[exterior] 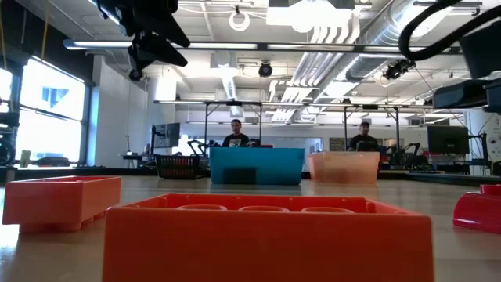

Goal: Sort & place blocks by color
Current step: Put the yellow game piece into the blue bin

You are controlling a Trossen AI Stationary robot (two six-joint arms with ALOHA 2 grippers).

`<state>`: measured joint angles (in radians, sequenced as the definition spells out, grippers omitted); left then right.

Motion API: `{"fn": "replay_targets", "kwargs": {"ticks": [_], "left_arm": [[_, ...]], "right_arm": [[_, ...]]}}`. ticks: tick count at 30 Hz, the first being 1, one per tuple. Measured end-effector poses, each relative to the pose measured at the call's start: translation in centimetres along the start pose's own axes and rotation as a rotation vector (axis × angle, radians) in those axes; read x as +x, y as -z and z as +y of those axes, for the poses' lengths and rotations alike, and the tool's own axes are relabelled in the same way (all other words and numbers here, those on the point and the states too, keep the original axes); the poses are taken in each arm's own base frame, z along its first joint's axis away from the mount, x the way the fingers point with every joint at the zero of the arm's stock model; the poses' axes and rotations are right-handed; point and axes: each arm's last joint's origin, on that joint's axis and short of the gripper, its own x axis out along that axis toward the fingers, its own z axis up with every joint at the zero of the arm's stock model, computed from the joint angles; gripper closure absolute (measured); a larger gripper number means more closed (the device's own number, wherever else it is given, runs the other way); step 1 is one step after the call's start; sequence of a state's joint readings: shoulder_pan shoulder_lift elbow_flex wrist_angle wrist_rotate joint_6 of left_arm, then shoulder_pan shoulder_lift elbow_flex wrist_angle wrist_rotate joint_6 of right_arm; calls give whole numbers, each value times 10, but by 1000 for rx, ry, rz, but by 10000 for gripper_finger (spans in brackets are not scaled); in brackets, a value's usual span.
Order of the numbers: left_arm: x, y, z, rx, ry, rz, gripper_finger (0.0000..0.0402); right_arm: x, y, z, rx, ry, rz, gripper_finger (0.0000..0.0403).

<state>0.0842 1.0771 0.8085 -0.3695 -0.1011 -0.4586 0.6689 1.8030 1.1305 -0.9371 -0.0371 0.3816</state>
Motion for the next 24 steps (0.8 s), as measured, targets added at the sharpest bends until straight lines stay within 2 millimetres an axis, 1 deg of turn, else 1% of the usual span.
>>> {"fn": "replay_targets", "kwargs": {"ticks": [4,12,17,24], "left_arm": [[0,0,1,38,-21,-11,216],[0,-1,2,127,-81,-37,216],[0,-2,3,185,-114,-47,216],[0,-4,7,279,-172,-58,216]], "right_arm": [[-3,-4,-6,38,-6,-18,296],[-18,-22,-23,80,-9,-84,296],[-28,-32,-39,104,5,-122,296],[-40,-45,-70,157,16,-173,296]]}}
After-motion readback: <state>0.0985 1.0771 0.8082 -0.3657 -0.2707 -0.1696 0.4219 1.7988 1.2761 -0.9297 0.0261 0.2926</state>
